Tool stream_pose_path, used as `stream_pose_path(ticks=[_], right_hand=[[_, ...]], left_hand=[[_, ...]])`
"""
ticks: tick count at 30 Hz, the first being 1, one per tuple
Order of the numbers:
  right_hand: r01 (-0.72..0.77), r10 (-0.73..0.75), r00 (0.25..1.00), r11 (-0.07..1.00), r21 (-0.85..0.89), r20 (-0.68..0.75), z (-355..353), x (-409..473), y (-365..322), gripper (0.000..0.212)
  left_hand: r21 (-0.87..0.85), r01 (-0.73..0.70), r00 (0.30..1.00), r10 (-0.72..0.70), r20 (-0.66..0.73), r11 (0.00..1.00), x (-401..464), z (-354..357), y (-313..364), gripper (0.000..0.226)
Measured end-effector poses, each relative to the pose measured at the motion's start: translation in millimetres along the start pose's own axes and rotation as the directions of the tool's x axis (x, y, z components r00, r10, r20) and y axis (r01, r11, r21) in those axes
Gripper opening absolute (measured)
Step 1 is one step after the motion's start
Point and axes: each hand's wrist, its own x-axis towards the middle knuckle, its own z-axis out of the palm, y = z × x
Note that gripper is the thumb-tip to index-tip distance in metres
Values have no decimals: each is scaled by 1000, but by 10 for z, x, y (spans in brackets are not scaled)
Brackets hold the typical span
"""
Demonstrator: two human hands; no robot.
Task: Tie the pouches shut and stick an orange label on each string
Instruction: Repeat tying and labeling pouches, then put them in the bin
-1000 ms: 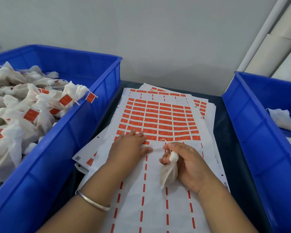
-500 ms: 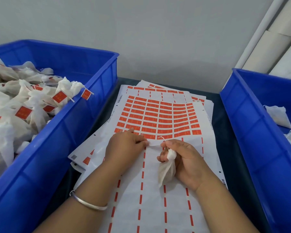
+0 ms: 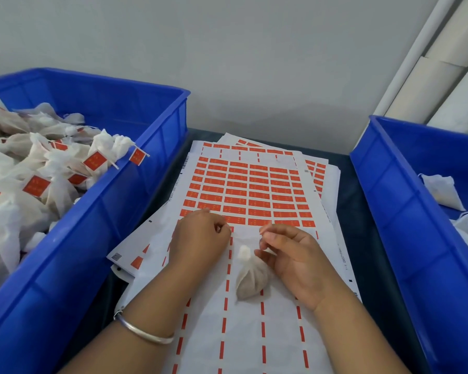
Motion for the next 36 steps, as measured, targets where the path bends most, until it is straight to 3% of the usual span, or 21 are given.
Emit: stream_pose_path(ticks=[4, 6, 10, 14, 17, 19, 22, 25, 30, 36], right_hand=[[93, -95, 994, 994, -58, -46, -14, -18, -61, 10], [124, -134, 987, 986, -113, -84, -18, -16, -60, 21], [123, -208, 965, 899, -421, -162, -11, 6, -11, 23], [150, -266, 960, 746, -648, -84, 41, 12, 86, 15], [171, -207, 977, 648, -742, 45, 91, -15, 138, 13], [176, -174, 981, 584, -793, 89, 111, -23, 167, 24], [176, -190, 978, 541, -822, 85, 137, -24, 184, 33], [187, -223, 973, 581, -792, 66, 117, -18, 183, 30], [213, -257, 964, 572, -792, 74, 110, -8, 209, 25], [230, -298, 953, 578, -783, 60, 111, -12, 200, 24]], left_hand=[[-94, 48, 998, -51, -37, 994, 41, -29, -14, 4], [-160, 72, 995, -82, -62, 985, 61, -40, -22, 5], [-316, 98, 982, -143, -122, 944, 60, -78, -30, 11], [-433, 103, 966, -194, -172, 895, 68, -141, -21, 10], [-568, 102, 955, -240, -175, 816, 34, -200, 23, 13], [-601, 180, 954, -286, -84, 779, 32, -238, 69, 17], [-475, 404, 915, -352, 198, 782, 25, -327, 189, 56], [-371, 430, 888, -312, 337, 823, -35, -370, 268, 84], [-442, 532, 810, -283, 513, 722, -33, -415, 310, 82], [-721, 480, 862, -117, 493, 500, -76, -457, 329, 77]])
